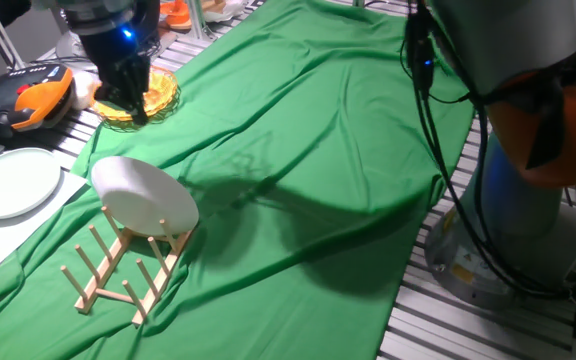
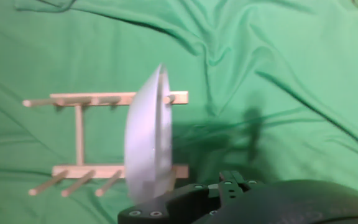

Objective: Put the dish on the dish rack

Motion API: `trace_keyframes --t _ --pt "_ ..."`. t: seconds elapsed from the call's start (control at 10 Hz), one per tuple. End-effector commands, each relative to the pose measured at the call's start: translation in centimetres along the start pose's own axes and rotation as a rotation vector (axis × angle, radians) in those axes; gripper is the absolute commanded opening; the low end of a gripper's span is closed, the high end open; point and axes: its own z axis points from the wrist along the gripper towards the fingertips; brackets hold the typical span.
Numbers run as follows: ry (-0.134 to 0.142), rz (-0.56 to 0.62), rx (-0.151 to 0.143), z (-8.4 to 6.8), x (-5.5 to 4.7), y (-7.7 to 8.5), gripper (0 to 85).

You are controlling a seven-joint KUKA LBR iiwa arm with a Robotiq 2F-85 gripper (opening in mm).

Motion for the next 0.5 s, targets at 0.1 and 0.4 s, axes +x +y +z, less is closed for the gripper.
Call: trace_keyframes --t 0.1,0.4 --pt "0.002 0.005 -0.025 0.45 -0.21 -0.08 0.0" --pt "0.029 0.034 -0.073 0.57 -0.94 0.33 0.0"
